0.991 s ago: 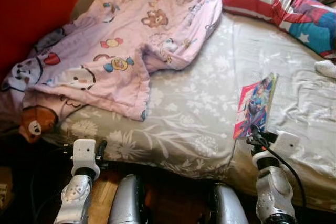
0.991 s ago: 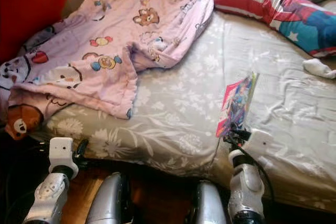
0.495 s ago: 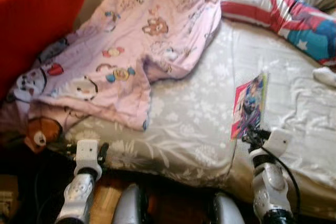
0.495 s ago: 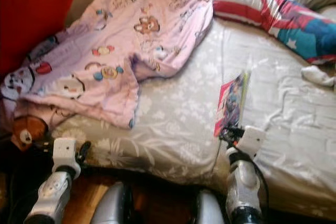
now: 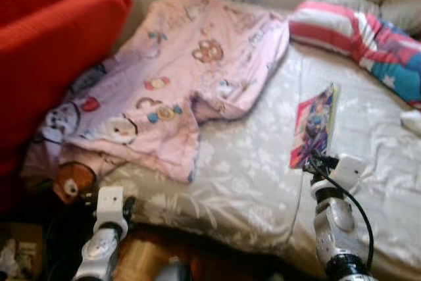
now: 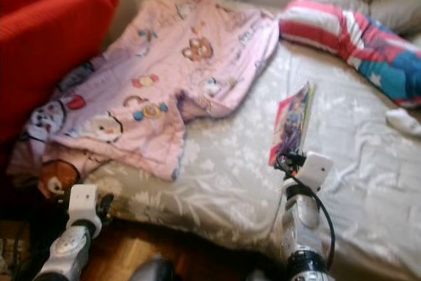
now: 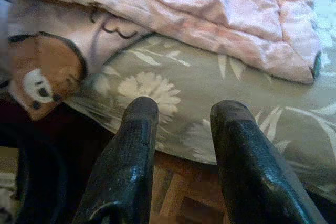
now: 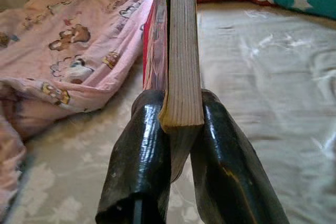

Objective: Clean up the room

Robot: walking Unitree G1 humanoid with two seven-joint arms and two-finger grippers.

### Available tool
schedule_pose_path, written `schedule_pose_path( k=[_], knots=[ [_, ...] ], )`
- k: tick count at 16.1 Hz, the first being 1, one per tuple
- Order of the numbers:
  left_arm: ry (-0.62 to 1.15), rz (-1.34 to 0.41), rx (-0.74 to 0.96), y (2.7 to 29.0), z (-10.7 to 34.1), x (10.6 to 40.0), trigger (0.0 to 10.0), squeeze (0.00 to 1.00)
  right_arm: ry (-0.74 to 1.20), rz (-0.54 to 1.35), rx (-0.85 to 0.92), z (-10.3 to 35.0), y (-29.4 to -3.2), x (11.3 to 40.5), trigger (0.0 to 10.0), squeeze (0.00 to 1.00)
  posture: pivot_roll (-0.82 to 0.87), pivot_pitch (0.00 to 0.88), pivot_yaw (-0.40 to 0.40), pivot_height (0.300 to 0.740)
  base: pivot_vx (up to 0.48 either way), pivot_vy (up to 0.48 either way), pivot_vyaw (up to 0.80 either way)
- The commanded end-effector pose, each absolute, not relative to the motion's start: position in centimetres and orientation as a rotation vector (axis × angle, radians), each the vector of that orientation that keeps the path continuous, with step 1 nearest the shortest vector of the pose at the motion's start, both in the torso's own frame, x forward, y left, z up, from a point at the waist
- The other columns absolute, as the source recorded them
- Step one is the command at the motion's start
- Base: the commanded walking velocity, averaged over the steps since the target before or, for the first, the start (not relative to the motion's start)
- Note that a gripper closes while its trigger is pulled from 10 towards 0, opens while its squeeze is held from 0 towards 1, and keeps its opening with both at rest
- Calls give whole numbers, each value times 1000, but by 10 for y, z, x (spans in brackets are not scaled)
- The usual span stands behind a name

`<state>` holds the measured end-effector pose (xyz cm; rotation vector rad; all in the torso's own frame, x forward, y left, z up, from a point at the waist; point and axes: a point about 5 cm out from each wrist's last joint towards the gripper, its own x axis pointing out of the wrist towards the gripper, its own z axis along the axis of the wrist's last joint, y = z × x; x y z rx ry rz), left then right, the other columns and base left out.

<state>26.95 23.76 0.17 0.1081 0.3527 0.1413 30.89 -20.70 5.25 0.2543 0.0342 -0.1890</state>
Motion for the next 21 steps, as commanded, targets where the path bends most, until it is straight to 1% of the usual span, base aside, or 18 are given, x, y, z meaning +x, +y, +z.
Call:
schedule_pose_path(
  k=[1,2,5,7,8,10,11,13,16,19,21],
  knots=[
    [426,186,95,245,-6,265,10000,0,35,-184,256,54,-205,313,10000,0,120,42,-51,736,0,0,0],
    [472,194,81,245,-11,262,10000,0,64,-182,256,50,-204,313,10000,0,116,26,-52,736,0,0,0],
    [579,181,79,240,-27,248,10000,0,127,-211,254,38,-210,307,10000,0,130,17,-54,736,0,0,0],
    [633,217,67,245,-35,237,10000,0,80,-181,232,44,-205,310,10000,0,128,17,-46,736,0,0,0],
    [637,219,66,246,-36,236,10000,0,76,-178,230,45,-204,311,10000,0,128,17,-46,736,0,0,0],
    [676,224,63,245,-41,230,10000,0,87,-187,223,43,-205,310,10000,0,149,20,-46,736,0,0,0],
    [723,241,47,245,-46,224,10000,0,101,-184,226,40,-204,309,10000,0,163,24,-48,736,0,0,0],
    [776,222,67,245,-52,217,10000,0,102,-181,232,39,-202,309,10000,0,145,32,-37,736,0,0,0],
    [774,214,55,244,-52,217,10000,0,103,-198,221,37,-204,306,10000,0,148,37,-35,736,0,0,0],
    [807,202,52,241,-57,211,10000,0,107,-248,287,37,-209,307,10000,0,130,27,-35,736,0,0,0],
    [805,190,61,238,-57,213,10000,0,99,-247,262,39,-211,308,10000,0,131,24,-38,736,0,0,-800]
  ],
)
